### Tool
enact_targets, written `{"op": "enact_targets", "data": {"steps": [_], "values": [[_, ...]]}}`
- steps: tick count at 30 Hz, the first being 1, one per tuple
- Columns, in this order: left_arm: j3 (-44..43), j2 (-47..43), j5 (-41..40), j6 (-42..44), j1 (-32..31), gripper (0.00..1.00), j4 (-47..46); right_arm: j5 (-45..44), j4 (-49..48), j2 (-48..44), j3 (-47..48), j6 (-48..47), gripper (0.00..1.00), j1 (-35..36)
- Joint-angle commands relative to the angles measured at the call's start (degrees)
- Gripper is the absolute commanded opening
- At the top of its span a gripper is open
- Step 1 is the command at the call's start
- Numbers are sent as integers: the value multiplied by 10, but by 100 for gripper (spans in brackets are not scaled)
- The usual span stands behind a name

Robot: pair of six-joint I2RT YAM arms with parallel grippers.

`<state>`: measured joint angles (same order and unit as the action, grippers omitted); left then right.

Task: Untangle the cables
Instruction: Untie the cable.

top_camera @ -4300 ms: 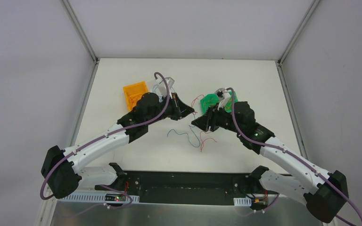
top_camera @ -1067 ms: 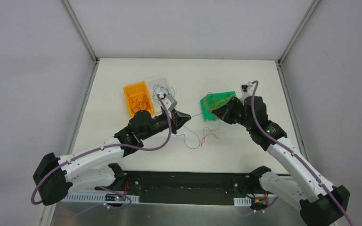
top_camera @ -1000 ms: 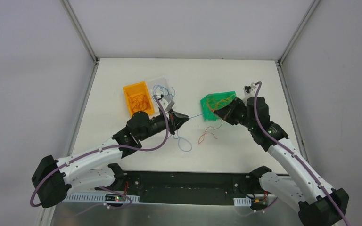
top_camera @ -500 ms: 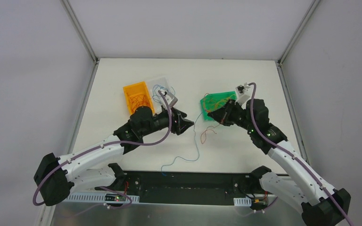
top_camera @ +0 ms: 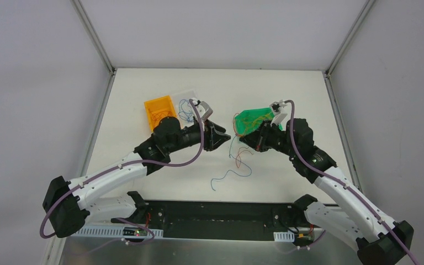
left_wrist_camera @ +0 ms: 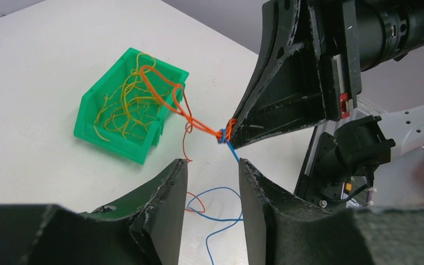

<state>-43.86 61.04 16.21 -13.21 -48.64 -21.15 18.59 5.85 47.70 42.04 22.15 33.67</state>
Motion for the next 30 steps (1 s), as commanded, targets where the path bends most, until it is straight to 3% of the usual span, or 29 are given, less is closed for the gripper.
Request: {"op": "enact_targets", "data": {"steps": [1,10,13,16,19,21,24,27,30], "values": [[-43,30,46,3,5,43,-20,9,-5,-6,26,-23,0,10],[-78,72,61,2,4,42,-3,13,-3,-4,33,-34,0,23],[-88,86,68,0,4,33,-1,21,-3,1,36,-40,0,28],[-96,98,84,-1,5,0,-5,27,-2,4,37,-46,0,34],[-78,92,94,5,5,0,-34,35,0,4,34,-52,0,35],[-55,80,83,9,5,0,-63,35,10,3,35,-58,15,35],[-37,65,74,17,5,0,-68,20,26,-7,35,-67,24,35],[-42,63,82,18,6,0,-46,6,35,-22,37,-76,40,35],[-48,64,95,17,5,0,-32,-10,51,-31,49,-87,43,35]]}}
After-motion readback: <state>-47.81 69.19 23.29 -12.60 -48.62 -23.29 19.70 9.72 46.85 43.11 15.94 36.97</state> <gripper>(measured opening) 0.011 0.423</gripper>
